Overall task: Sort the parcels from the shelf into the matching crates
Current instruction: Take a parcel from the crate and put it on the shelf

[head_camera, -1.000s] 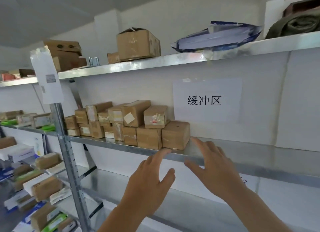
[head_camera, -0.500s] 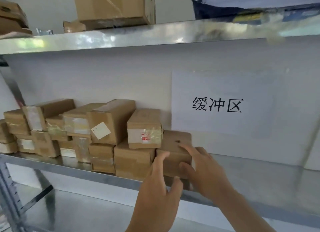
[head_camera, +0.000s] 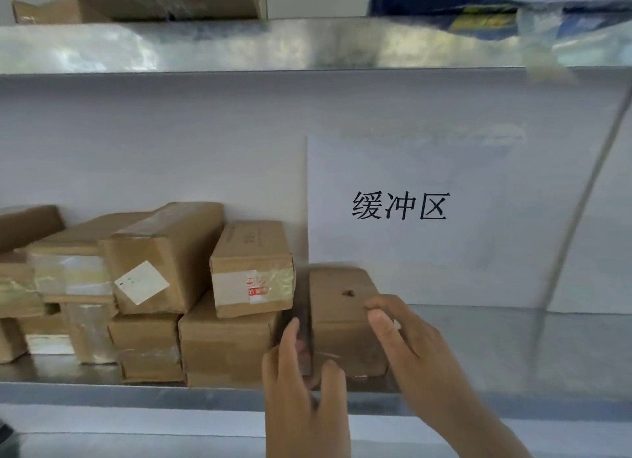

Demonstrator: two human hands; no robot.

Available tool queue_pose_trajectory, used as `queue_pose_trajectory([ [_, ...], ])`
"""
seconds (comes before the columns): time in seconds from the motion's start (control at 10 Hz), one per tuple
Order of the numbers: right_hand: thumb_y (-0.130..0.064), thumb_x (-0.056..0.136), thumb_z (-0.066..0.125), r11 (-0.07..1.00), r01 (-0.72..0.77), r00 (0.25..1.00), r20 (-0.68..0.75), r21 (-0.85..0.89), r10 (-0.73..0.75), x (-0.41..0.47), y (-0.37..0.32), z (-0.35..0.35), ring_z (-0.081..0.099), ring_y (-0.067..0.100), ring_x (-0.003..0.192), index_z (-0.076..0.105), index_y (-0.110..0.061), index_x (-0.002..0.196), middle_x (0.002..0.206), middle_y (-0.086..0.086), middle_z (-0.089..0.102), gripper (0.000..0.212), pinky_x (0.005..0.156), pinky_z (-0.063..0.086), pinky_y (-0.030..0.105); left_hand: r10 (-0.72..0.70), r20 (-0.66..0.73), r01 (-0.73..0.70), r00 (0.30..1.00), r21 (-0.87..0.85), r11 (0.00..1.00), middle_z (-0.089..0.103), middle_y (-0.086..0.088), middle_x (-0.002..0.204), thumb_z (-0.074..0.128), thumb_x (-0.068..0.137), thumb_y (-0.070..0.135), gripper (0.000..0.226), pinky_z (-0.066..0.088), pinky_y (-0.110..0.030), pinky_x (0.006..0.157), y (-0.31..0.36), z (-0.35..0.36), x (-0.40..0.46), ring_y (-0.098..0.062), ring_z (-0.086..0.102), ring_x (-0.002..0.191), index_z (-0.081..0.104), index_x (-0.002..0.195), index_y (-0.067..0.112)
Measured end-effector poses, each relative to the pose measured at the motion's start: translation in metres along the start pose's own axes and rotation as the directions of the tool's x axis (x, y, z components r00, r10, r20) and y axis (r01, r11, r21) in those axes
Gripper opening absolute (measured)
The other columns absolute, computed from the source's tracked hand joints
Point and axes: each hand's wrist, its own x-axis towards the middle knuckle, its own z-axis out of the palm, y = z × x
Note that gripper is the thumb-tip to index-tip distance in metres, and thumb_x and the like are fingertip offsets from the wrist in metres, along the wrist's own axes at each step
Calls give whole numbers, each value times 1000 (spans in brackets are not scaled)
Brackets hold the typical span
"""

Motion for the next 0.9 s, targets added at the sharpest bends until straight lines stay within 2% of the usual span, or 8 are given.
queue_pose_trajectory([
  [0.1,-54,103,42,999,-48,996,-77,9,48,-6,0,-7,61,3,80,52,-45,105,85,-18,64,14,67,46,18,52,236,18,970,-284,959,58,-2,137,90,80,44,51,60,-32,82,6,73,4,-34,60,92,66,121,28],
  [0.2,-40,106,47,995,-94,989,-113,23,96,-19,2,-15,61,8,83,52,-43,109,94,-15,63,6,70,47,23,-62,362,142,930,-198,970,63,24,108,51,108,25,15,51,-8,78,6,5,-41,6,63,99,58,114,37],
  [0.3,-32,105,51,990,-120,971,-198,76,132,-38,4,-26,64,13,94,51,-46,120,111,-15,64,21,77,55,35,-161,439,337,884,-361,869,67,20,95,47,108,29,13,55,-23,78,55,-96,-76,2,64,94,60,110,32],
  [0.5,-14,103,61,973,-144,946,-263,183,189,-93,14,-67,63,-6,100,34,-43,156,133,-24,52,66,72,55,17,51,460,149,886,-389,909,70,26,102,50,107,33,22,59,-31,77,72,-74,-102,1,68,92,61,125,41],
  [0.6,-10,103,60,979,-148,943,-278,139,182,-130,21,-99,56,-9,114,30,-38,161,131,-16,48,71,83,55,11,112,571,155,814,-400,903,69,29,106,42,108,45,29,64,-38,79,91,-72,-133,2,70,93,52,133,56],
  [0.7,-27,103,63,971,-64,932,-335,229,140,-172,26,-138,57,-6,112,40,-53,150,123,-7,56,58,84,52,8,122,628,202,768,-419,886,75,21,100,37,106,46,31,63,-39,83,121,-70,-167,-10,74,95,56,118,68],
  [0.8,-63,94,56,921,-35,909,-370,388,190,-210,31,-179,65,13,115,54,-65,128,117,-3,66,35,101,57,39,99,680,306,727,-450,839,75,29,85,30,114,37,36,60,-24,82,156,-66,-201,-5,74,93,63,108,51],
  [0.9,-78,95,40,909,-12,887,-415,417,202,-255,39,-231,64,25,114,57,-53,119,117,4,66,38,103,53,56,68,732,390,678,-436,811,79,18,93,33,112,41,40,57,-39,100,193,-60,-251,-13,72,110,70,100,32],
])
